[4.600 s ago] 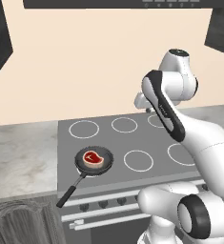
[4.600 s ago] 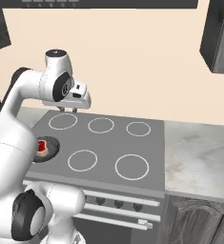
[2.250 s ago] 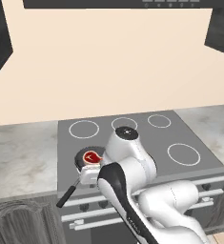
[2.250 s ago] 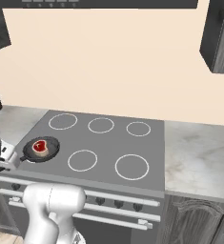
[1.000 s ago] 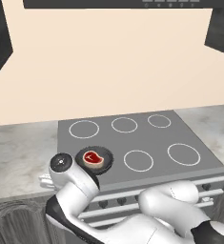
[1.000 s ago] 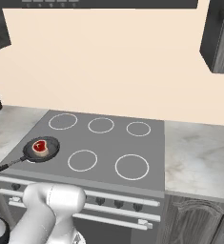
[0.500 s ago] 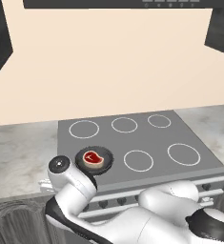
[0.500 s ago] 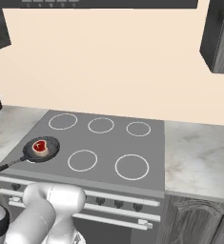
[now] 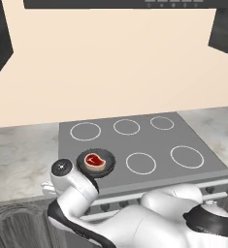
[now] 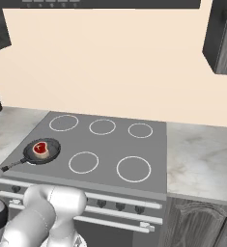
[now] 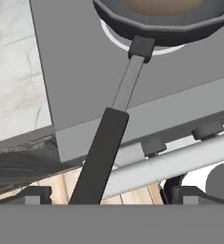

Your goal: Pick up the pan with the steak in it and place it on the dining table. Then place the steak on the plate.

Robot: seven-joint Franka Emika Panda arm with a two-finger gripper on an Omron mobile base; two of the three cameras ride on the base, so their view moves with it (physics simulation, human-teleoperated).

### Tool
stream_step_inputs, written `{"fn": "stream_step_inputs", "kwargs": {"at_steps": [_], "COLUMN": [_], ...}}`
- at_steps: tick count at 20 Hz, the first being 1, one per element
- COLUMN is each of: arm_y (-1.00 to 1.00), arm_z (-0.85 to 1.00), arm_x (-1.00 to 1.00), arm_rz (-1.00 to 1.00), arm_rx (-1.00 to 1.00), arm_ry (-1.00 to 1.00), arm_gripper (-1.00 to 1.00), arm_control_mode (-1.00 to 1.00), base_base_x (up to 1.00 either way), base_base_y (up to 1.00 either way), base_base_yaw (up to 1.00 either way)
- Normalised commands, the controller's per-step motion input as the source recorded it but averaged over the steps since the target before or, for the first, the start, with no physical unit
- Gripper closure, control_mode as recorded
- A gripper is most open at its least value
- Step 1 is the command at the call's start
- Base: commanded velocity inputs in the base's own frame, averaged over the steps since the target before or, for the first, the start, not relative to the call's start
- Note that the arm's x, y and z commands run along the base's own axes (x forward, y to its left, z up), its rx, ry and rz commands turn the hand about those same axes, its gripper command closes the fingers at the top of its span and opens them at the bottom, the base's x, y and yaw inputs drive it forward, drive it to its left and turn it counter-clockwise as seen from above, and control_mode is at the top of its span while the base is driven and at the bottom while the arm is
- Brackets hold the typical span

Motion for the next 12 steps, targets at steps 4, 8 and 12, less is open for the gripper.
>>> {"fn": "stream_step_inputs", "kwargs": {"at_steps": [4,8,12], "arm_y": [0.00,0.00,0.00], "arm_z": [-0.16,-0.19,-0.21], "arm_x": [0.17,0.17,0.21], "arm_rz": [-0.01,-0.02,-0.02], "arm_rx": [0.00,0.02,0.01], "arm_ry": [0.02,0.03,0.02], "arm_gripper": [-1.00,-1.00,-1.00], "arm_control_mode": [-1.00,-1.00,-1.00], "base_base_x": [0.00,0.00,0.00], "base_base_y": [0.00,0.00,0.00], "base_base_yaw": [0.00,0.00,0.00]}}
